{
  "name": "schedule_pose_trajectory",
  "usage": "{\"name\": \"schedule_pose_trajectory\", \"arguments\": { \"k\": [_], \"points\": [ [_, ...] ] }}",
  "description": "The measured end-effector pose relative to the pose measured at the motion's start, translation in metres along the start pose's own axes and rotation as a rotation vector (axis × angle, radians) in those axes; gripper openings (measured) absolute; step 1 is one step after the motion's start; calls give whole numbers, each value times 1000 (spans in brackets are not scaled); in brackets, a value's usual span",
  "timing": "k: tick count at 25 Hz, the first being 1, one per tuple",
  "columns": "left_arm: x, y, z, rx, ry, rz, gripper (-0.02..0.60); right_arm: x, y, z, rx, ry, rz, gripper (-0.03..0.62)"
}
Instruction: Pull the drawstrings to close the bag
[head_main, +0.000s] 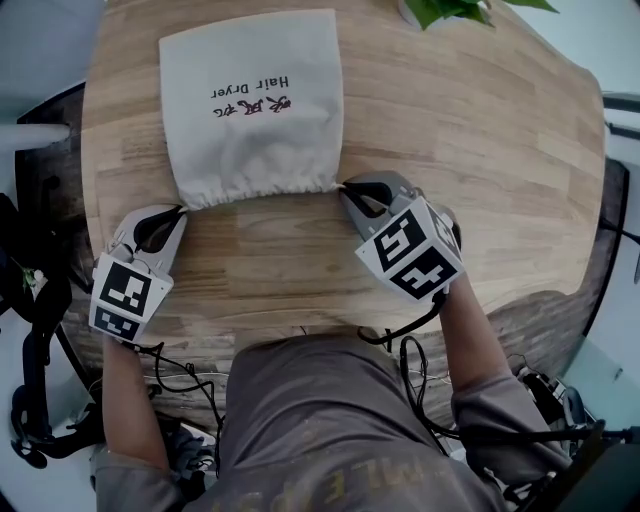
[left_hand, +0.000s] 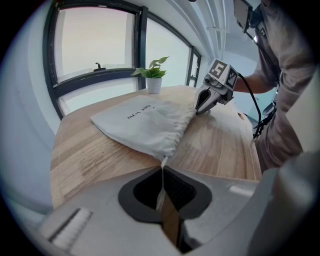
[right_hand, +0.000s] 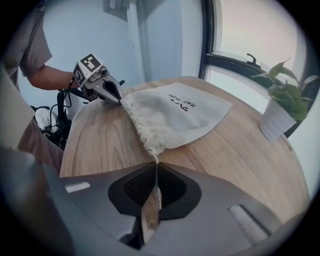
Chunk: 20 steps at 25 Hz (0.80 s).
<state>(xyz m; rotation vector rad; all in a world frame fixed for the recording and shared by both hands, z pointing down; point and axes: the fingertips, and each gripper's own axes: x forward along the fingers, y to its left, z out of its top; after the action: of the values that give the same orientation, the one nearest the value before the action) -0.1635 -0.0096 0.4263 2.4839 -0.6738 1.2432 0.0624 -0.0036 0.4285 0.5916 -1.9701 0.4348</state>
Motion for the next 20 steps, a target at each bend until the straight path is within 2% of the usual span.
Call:
{"name": "schedule_pose_trajectory", "arguments": {
  "k": [5,12,17,20],
  "points": [
    [0,4,1,-35,-16,12,11,0,-3,-1,22,34,-22,37],
    [-4,11,-5,-50,8,69,11,-1,-5,-5,12,29,-2,35],
    [-19,22,-19,-143,7,101,9,-5,-6,-8,28,34,6,35],
    [-24,27,-26,-171,12,110,9,-9,-9,-18,36,49,2,35]
  ]
}}
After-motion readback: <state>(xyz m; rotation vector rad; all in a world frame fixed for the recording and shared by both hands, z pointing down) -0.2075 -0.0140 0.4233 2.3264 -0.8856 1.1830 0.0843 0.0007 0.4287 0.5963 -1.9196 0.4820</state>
